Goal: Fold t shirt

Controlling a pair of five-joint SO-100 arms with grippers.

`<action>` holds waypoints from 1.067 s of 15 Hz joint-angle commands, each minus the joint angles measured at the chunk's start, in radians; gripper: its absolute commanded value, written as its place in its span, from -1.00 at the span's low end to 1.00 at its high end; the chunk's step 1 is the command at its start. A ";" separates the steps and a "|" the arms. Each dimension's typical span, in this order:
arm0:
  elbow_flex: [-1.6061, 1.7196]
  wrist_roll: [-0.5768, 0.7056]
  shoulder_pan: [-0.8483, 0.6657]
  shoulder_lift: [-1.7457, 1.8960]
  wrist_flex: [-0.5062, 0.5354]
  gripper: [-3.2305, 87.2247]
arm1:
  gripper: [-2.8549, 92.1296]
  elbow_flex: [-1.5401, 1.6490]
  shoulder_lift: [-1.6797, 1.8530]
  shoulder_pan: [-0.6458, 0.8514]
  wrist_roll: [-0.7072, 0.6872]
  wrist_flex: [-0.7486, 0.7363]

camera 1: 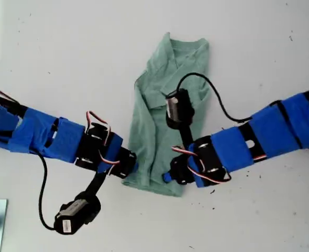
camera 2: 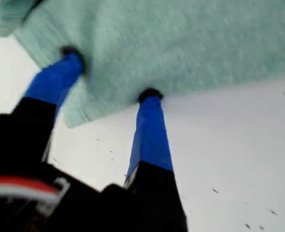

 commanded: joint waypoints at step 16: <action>-0.173 0.123 -0.106 0.385 0.060 -0.94 | -0.92 0.181 0.807 0.202 -0.206 0.238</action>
